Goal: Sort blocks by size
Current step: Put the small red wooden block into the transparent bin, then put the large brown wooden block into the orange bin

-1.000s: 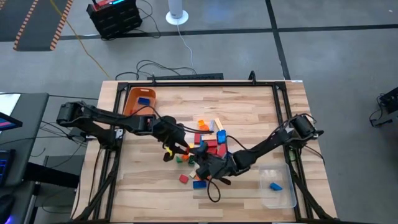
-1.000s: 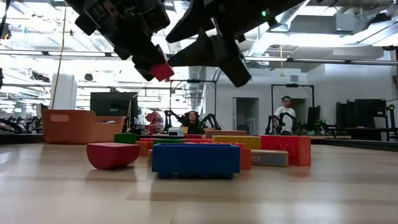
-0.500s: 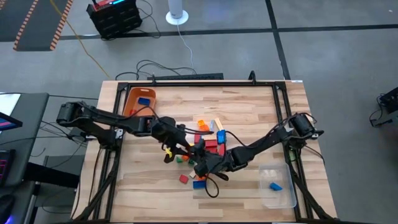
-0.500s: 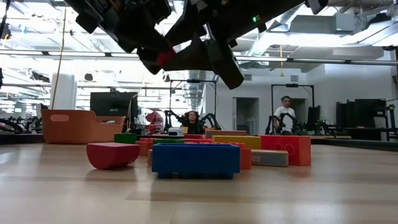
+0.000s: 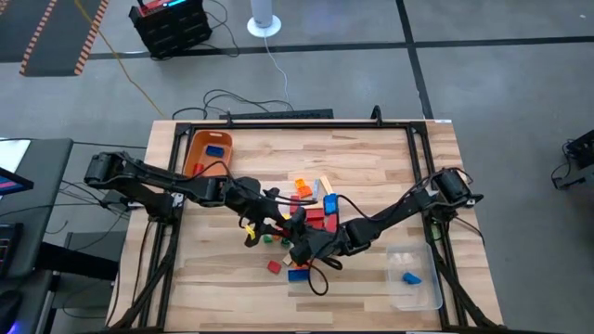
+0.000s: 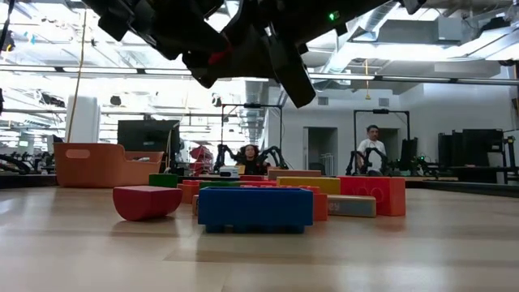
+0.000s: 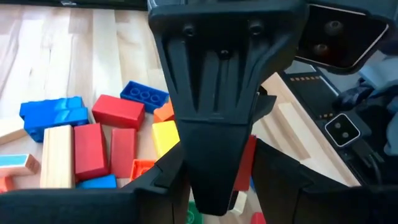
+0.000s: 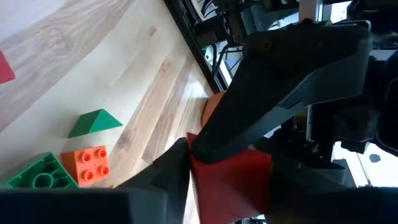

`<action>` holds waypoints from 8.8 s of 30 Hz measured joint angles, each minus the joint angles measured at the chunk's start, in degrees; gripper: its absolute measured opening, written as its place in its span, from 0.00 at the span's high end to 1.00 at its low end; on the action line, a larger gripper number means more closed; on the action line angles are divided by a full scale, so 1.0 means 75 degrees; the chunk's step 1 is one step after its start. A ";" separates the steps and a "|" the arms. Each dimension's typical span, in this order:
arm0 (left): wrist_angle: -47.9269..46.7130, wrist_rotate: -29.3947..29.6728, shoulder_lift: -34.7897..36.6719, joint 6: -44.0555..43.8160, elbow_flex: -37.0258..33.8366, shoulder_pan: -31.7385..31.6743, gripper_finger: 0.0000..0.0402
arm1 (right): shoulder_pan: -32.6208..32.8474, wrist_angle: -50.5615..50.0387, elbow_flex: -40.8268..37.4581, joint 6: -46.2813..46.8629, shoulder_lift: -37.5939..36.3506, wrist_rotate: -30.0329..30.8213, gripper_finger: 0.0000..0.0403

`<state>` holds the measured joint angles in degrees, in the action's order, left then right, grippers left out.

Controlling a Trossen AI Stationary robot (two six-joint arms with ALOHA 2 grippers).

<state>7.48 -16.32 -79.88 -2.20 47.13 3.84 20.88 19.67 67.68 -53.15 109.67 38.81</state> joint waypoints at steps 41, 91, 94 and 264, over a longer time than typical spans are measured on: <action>-0.2159 0.1893 0.0061 0.0678 0.0548 0.0280 0.32 | 0.2185 -0.8439 -0.0009 1.0084 -0.3215 -0.1214 0.58; -0.2258 0.2843 0.0012 0.0944 0.0533 0.0277 0.32 | 0.2874 -1.0223 -0.1288 1.6551 -0.4501 -0.1548 0.48; -0.2279 0.2845 0.0012 0.0944 0.0533 0.0277 0.32 | 0.1933 -0.9362 -0.1288 1.5256 -0.3989 -0.1634 0.48; -0.5390 0.8391 0.2183 -0.2476 -0.0933 -0.1704 0.72 | -0.0930 -0.2413 -0.2758 0.8776 -0.3175 -0.2063 0.37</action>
<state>-32.94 46.62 -63.51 -20.77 40.14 -8.95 13.91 1.58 47.00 12.66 85.86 23.34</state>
